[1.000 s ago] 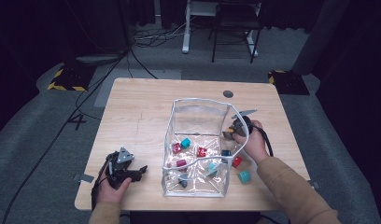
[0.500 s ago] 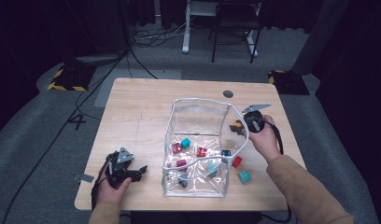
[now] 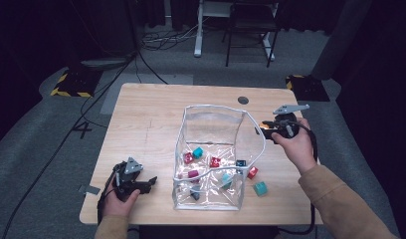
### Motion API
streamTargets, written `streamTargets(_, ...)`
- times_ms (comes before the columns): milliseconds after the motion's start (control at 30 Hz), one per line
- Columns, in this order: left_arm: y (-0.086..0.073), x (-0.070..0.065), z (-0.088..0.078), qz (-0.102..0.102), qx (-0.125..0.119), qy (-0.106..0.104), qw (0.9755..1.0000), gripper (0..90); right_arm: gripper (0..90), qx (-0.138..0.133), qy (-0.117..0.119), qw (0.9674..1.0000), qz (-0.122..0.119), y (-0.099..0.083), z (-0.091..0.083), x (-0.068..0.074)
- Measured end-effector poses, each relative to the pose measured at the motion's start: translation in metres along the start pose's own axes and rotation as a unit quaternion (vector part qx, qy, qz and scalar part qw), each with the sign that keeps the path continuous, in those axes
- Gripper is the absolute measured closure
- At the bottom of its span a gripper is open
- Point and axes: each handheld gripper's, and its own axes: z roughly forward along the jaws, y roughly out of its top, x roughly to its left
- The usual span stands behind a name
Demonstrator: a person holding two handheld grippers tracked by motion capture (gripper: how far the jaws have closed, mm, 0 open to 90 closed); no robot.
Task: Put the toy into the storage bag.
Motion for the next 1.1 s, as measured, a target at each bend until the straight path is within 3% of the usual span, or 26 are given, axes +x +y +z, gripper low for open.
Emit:
streamTargets(567, 0.000, 0.000, 0.000, 0.000, 0.000, 0.000, 1.0000, 24.2, 55.9, -0.058, -0.004, 0.9983, -0.004, 0.021, -0.051, 0.006)
streamTargets(900, 0.000, 0.000, 0.000, 0.000, 0.000, 0.000, 1.0000, 24.2, 55.9, -0.093, 0.006, 0.9954, -0.020, 0.041, -0.076, 0.020)
streamTargets(1100, 0.000, 0.000, 0.000, 0.000, 0.000, 0.000, 1.0000, 24.2, 55.8, -0.106, 0.023, 0.9937, -0.028, 0.049, -0.079, 0.032)
